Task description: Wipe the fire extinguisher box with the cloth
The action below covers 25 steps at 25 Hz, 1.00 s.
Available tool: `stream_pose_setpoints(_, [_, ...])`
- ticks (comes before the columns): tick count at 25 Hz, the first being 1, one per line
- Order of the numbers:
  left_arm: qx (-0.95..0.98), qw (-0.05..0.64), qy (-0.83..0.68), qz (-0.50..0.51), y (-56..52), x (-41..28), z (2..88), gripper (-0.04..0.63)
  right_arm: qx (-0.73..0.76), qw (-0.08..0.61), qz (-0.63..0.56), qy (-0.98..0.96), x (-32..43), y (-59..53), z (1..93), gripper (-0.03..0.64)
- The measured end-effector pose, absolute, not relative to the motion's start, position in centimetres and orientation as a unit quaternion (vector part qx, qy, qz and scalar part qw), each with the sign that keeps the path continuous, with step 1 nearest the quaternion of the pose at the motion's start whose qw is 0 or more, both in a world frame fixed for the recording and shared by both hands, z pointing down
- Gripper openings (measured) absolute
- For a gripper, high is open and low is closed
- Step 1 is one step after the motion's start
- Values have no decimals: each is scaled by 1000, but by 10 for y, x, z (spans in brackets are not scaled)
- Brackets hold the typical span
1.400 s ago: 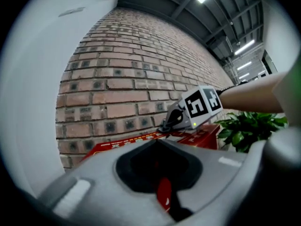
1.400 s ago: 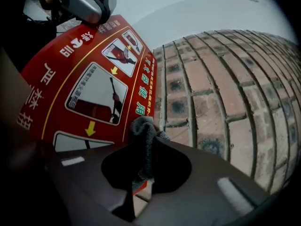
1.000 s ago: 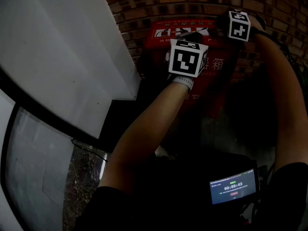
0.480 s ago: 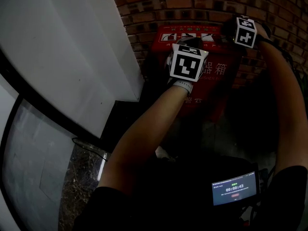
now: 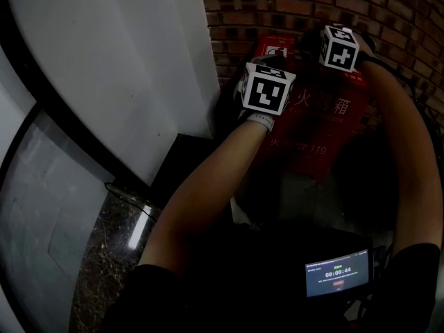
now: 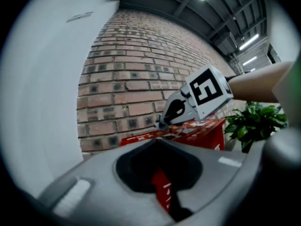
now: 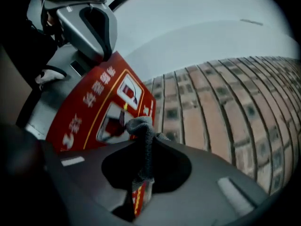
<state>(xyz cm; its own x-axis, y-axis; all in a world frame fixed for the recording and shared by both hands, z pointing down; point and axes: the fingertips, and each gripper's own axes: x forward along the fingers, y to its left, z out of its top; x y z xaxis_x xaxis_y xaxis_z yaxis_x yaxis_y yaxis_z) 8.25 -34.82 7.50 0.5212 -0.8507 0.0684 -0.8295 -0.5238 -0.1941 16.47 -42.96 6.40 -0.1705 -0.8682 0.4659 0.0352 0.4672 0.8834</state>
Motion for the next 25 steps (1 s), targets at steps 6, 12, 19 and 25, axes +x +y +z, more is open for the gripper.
stream_pose_setpoints(6, [-864,60,494,-76,-354,47,82,3,284,545,-423,-666,88,-432,71,29])
stream_pose_setpoints(12, [-867,64,489,-75,-352,38,84,3,276,544,-435,-663,52,-447,77,29])
stream_pose_setpoints(19, [-871,70,480,-75,-351,37,87,3,272,554,-426,-661,46,-460,92,29])
stream_pose_setpoints(25, [-874,69,475,-74,-353,43,90,3,276,563,-422,-655,60,-462,97,29])
